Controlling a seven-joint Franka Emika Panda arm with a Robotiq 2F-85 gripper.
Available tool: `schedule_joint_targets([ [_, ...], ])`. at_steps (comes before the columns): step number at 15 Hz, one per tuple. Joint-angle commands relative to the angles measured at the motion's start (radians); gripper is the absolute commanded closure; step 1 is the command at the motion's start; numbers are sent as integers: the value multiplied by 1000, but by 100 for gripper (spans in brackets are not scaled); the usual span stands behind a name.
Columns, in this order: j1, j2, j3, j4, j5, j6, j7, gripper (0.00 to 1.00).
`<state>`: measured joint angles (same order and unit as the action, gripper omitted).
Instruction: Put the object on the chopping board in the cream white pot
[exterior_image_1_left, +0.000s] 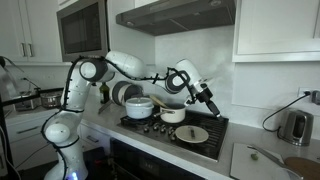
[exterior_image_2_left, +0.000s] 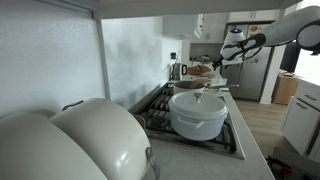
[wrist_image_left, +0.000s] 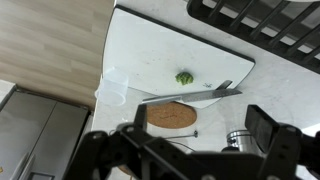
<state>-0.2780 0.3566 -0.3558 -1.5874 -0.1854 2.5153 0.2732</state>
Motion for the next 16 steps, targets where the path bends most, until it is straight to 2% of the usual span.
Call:
schedule_joint_targets([
  [1, -4, 12, -1, 8, 5, -3, -3, 0],
  [7, 5, 28, -12, 22, -11, -5, 22, 0],
  [13, -18, 131, -30, 146, 22, -58, 79, 0],
  [16, -57, 209, 0, 232, 80, -69, 39, 0],
])
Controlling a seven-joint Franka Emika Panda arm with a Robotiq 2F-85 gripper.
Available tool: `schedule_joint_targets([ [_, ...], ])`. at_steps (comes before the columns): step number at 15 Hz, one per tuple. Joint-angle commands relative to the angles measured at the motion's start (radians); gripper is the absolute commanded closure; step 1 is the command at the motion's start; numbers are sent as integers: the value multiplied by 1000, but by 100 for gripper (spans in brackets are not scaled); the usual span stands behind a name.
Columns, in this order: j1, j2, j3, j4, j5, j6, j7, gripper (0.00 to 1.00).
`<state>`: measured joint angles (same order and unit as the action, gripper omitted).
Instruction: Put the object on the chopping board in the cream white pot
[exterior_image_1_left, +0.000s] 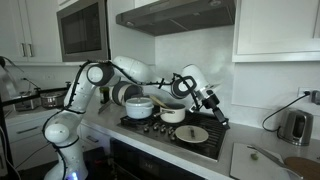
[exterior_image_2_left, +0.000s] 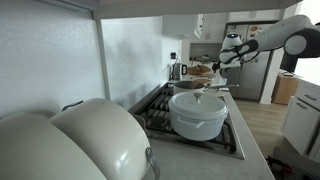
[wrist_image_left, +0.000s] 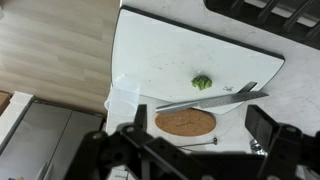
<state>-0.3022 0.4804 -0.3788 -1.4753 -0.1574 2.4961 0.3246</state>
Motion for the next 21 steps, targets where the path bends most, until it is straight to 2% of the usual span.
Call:
schedule_joint_targets([
  [1, -48, 107, 38, 148, 80, -62, -29, 0],
  [4, -76, 195, 56, 252, 122, -62, -29, 0],
  [10, -112, 345, 54, 458, 121, -83, -26, 0],
  [18, -180, 501, 99, 681, 136, -179, -42, 0],
  [21, -193, 545, 113, 735, 139, -173, -34, 0],
])
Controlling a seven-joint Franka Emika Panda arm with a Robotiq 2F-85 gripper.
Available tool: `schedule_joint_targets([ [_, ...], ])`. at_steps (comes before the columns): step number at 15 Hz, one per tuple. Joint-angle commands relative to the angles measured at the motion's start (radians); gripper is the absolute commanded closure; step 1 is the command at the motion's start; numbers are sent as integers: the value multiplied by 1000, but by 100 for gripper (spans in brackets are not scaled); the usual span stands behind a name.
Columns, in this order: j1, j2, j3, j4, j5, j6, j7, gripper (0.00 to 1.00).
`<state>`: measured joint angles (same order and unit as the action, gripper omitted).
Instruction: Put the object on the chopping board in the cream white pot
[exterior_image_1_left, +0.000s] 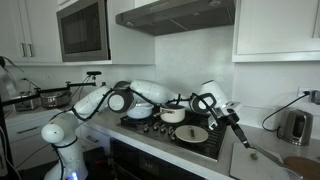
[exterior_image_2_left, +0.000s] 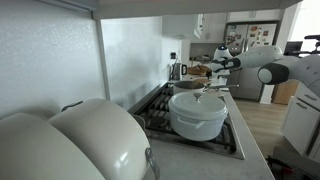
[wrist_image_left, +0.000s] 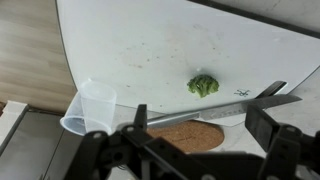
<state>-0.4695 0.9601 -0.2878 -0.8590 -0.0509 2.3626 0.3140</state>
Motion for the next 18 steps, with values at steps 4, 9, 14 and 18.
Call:
schedule_joint_targets([
  [4, -35, 143, 19, 208, 18, -17, -4, 0],
  [9, -45, 238, 8, 321, 1, -5, 11, 0],
  [14, -62, 329, -19, 426, -23, 36, 36, 0],
  [18, -80, 392, -47, 503, -49, 58, 58, 0],
])
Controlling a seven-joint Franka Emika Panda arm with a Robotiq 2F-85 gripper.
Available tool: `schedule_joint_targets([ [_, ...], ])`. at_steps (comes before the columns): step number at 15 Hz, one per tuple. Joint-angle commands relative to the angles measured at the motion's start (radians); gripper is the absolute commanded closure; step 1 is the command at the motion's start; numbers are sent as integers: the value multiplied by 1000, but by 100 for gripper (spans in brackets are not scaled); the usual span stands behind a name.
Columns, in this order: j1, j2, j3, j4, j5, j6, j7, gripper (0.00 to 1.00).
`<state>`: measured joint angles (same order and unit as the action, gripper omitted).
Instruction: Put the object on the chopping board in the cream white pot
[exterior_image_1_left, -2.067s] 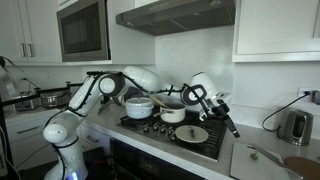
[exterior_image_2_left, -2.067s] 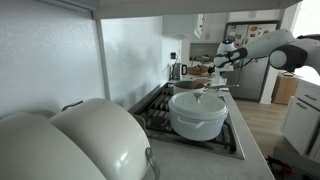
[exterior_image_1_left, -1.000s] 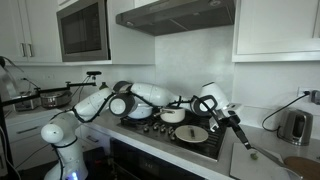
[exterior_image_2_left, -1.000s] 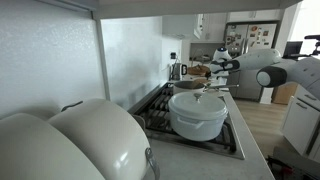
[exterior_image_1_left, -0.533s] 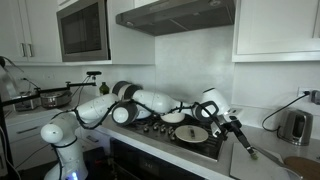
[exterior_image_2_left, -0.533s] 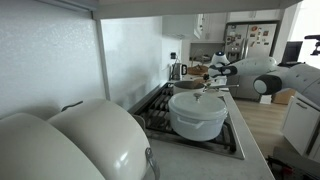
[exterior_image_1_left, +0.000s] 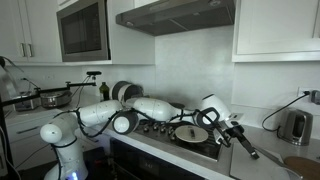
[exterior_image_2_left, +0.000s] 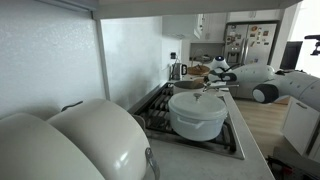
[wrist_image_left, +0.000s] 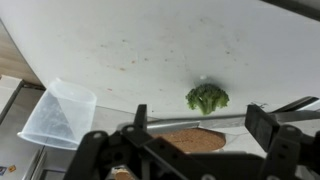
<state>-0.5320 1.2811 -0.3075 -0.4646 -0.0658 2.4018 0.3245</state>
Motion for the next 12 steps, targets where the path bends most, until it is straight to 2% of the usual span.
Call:
schedule_joint_targets([
  [1, -21, 84, -34, 124, -42, 26, 55, 0],
  [4, -29, 112, -42, 158, -65, 29, 76, 0],
  [5, -8, 63, -59, 56, -61, 73, 84, 0],
  [8, -6, 67, -64, 48, -59, 92, 86, 0],
  [9, -28, 121, -50, 155, -67, 44, 81, 0],
  [10, -5, 66, -66, 46, -57, 91, 84, 0],
  [12, -3, 64, -58, 42, -49, 90, 74, 0],
])
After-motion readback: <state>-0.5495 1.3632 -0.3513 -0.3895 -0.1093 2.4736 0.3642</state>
